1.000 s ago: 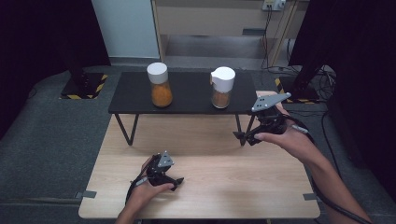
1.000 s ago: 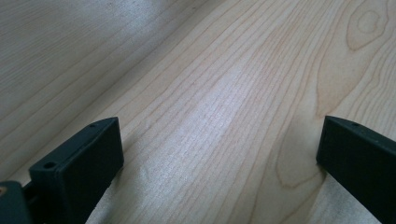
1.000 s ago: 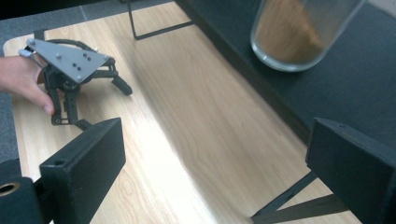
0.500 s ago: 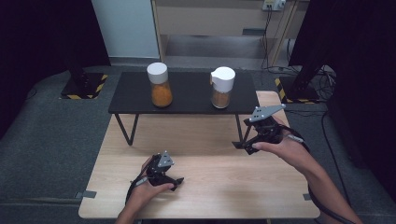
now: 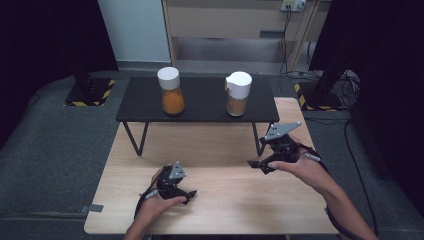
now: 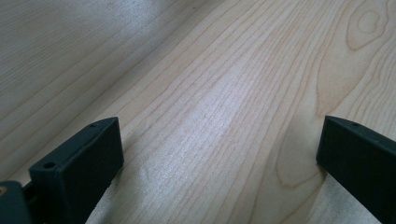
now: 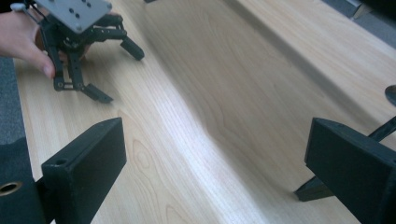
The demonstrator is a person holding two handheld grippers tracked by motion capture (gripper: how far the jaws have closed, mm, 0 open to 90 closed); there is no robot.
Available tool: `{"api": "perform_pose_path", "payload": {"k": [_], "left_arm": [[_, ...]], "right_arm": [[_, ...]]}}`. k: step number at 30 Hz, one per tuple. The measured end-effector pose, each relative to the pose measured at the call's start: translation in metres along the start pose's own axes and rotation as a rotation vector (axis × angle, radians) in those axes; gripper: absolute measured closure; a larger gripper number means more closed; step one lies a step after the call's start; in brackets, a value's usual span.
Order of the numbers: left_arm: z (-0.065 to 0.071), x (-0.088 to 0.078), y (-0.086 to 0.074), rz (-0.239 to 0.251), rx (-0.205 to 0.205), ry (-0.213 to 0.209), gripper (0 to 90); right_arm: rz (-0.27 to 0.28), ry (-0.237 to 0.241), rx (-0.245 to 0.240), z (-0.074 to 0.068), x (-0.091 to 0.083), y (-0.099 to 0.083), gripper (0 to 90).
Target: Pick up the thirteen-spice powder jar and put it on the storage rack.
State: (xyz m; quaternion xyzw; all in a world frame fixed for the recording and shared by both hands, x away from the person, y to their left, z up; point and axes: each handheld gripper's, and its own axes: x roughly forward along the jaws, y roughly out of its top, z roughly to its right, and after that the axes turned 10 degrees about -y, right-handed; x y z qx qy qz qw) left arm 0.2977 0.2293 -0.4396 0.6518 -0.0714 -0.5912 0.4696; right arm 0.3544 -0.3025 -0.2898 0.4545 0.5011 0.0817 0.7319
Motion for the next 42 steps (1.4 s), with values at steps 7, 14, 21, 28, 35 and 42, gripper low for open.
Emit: {"api": "perform_pose_path", "payload": {"k": [7,14,21,28,35,42], "left_arm": [[0.0,0.0,0.0,0.0,0.0,0.0,0.0],[0.0,0.0,0.0,0.0,0.001,0.0,0.0],[0.0,0.0,0.0,0.0,0.0,0.0,0.0],[0.0,0.0,0.0,0.0,0.0,0.0,0.0],[0.0,0.0,0.0,0.0,0.0,0.0,0.0],[0.0,0.0,0.0,0.0,0.0,0.0,0.0]], "right_arm": [[-0.006,0.012,0.013,-0.001,0.005,-0.01,6.1],[-0.019,0.018,0.029,-0.002,0.012,-0.021,6.0],[-0.028,0.02,0.046,-0.003,0.02,-0.033,6.0],[-0.043,0.018,0.061,-0.005,0.026,-0.044,6.1],[-0.045,0.021,0.086,-0.003,0.029,-0.058,6.2],[-0.041,0.016,0.097,-0.002,0.032,-0.071,6.4]]}}
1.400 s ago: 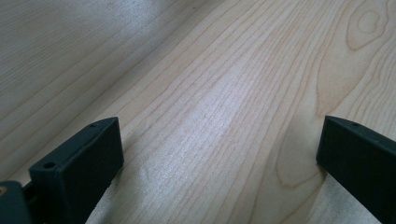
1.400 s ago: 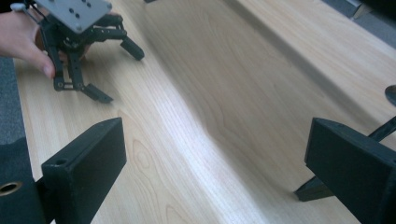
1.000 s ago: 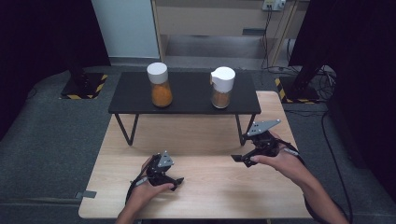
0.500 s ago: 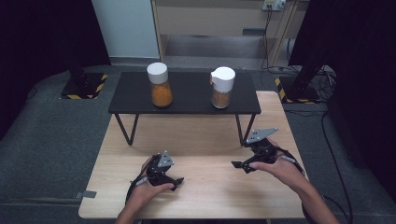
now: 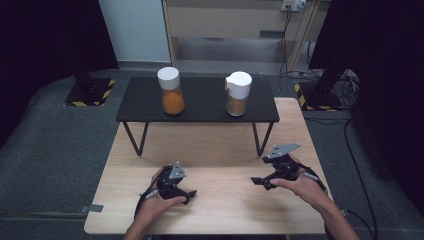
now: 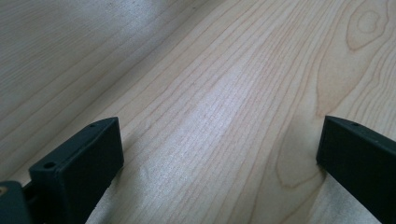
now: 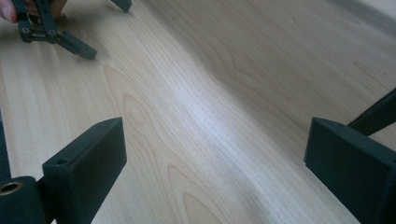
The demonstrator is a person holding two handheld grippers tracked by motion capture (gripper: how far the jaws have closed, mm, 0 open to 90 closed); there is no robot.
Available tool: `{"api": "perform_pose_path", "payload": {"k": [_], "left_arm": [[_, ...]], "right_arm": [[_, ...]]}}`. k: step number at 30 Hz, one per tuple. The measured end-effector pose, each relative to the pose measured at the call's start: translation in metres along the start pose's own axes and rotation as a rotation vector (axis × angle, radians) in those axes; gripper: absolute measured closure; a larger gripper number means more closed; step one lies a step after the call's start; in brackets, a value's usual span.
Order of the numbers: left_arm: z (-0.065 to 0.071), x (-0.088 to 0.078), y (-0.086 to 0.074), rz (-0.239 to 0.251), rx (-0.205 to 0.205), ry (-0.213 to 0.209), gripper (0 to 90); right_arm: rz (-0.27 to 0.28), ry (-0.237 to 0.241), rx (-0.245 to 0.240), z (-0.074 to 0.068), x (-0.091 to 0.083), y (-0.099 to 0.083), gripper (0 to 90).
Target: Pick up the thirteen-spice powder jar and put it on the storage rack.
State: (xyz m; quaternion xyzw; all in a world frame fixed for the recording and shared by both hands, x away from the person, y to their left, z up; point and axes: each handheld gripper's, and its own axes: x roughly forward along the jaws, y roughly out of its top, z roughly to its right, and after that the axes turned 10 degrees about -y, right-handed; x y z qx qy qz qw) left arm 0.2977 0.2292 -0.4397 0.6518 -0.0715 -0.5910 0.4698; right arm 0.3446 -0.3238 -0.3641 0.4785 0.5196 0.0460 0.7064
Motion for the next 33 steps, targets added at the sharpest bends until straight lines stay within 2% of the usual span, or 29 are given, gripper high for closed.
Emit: {"api": "perform_pose_path", "payload": {"k": [6,16,21,27,30,33], "left_arm": [[0.0,0.0,0.0,0.0,0.0,0.0,0.0],[0.0,0.0,0.0,0.0,0.0,0.0,0.0],[0.0,0.0,0.0,0.0,0.0,0.0,0.0],[0.0,0.0,0.0,0.0,0.0,0.0,0.0],[0.0,0.0,0.0,0.0,0.0,0.0,0.0],[0.0,0.0,0.0,0.0,0.0,0.0,0.0]], "right_arm": [[-0.004,-0.011,0.02,0.002,0.004,-0.013,6.4],[-0.047,-0.066,0.035,-0.006,0.022,-0.044,6.8],[-0.044,-0.087,0.036,-0.009,0.027,-0.057,6.9],[-0.052,-0.099,0.024,-0.013,0.032,-0.067,6.1],[-0.036,-0.107,0.01,-0.016,0.032,-0.071,5.4],[-0.022,-0.116,-0.027,-0.02,0.034,-0.075,2.7]]}}
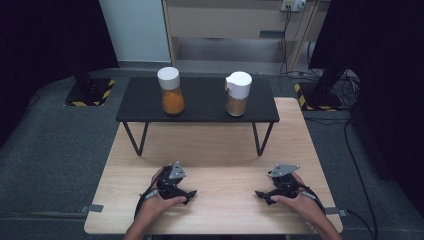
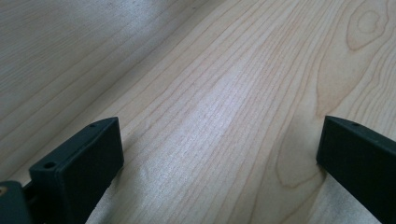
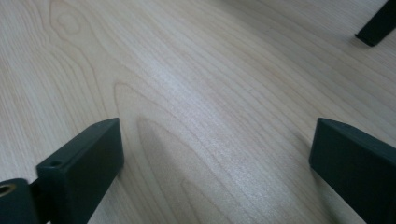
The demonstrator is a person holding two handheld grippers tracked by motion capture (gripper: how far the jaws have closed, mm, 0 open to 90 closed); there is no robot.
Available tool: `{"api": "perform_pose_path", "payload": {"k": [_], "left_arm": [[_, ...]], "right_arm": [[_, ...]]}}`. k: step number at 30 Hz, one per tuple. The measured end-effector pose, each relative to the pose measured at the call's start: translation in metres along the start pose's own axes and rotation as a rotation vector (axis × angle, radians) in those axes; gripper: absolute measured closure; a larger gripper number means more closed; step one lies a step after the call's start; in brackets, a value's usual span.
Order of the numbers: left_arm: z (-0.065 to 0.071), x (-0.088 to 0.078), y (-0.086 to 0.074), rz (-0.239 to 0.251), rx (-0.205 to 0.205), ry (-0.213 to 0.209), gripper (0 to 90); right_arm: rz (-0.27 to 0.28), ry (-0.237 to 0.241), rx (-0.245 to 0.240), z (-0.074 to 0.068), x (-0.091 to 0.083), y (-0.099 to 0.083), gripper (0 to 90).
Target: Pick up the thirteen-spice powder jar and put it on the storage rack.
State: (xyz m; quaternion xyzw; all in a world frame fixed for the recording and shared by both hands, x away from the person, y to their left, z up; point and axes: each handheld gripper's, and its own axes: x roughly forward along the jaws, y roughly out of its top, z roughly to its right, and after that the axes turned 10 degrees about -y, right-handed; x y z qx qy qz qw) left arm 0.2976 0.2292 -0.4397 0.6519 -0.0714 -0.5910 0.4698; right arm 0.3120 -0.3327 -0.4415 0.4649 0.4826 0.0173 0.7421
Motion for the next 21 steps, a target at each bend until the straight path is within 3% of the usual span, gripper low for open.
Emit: {"api": "perform_pose_path", "payload": {"k": [21], "left_arm": [[-0.0004,0.0,0.0001,-0.001,0.002,-0.002,0.0]], "right_arm": [[0.011,0.0,0.008,-0.0012,0.0004,-0.0032,1.2]]}}
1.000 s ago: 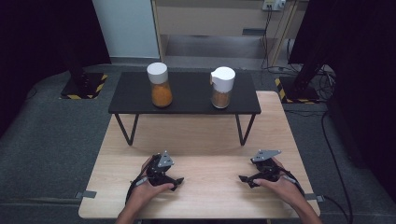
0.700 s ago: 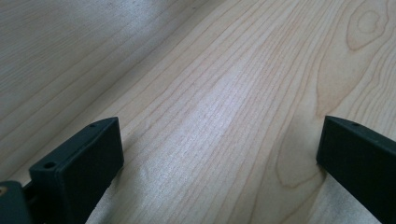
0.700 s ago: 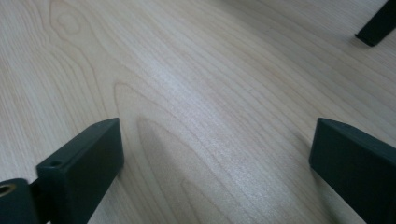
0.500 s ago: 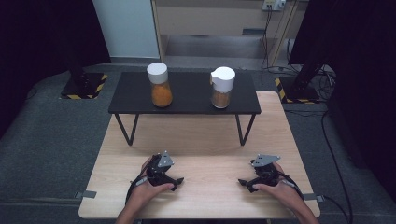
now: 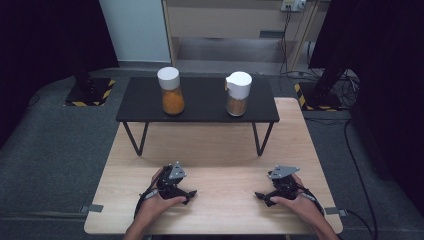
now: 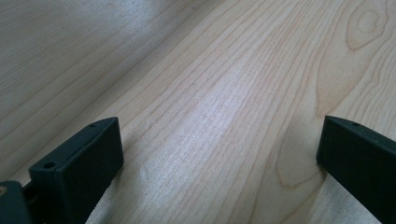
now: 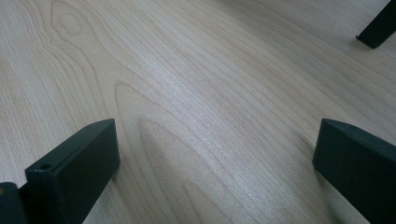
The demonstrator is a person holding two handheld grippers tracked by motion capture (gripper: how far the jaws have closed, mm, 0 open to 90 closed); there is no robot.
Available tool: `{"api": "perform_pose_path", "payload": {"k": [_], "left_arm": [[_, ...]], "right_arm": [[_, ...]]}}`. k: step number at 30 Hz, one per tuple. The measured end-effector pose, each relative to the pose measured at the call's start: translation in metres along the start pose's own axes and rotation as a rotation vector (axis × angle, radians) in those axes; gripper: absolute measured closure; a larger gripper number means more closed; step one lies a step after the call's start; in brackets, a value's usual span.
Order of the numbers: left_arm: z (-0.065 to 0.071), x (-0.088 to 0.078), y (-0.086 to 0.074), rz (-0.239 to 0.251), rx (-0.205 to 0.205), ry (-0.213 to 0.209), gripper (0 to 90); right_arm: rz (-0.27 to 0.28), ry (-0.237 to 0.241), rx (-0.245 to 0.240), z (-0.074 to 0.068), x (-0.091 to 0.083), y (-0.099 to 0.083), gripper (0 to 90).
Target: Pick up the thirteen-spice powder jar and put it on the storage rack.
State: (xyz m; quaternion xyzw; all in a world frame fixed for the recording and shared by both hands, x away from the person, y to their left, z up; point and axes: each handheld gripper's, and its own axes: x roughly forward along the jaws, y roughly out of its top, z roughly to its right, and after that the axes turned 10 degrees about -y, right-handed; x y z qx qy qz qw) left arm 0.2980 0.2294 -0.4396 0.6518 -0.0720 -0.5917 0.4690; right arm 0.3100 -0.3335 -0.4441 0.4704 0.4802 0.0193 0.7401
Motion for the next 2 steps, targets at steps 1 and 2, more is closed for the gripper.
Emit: {"api": "perform_pose_path", "payload": {"k": [1,2], "left_arm": [[0.0,0.0,0.0,0.0,0.0,0.0,0.0],[0.0,0.0,0.0,0.0,0.0,0.0,0.0]], "right_arm": [[0.0,0.0,-0.001,0.0,0.0,0.0,1.2],[0.0,0.0,0.0,0.0,0.0,0.0,1.2]]}}
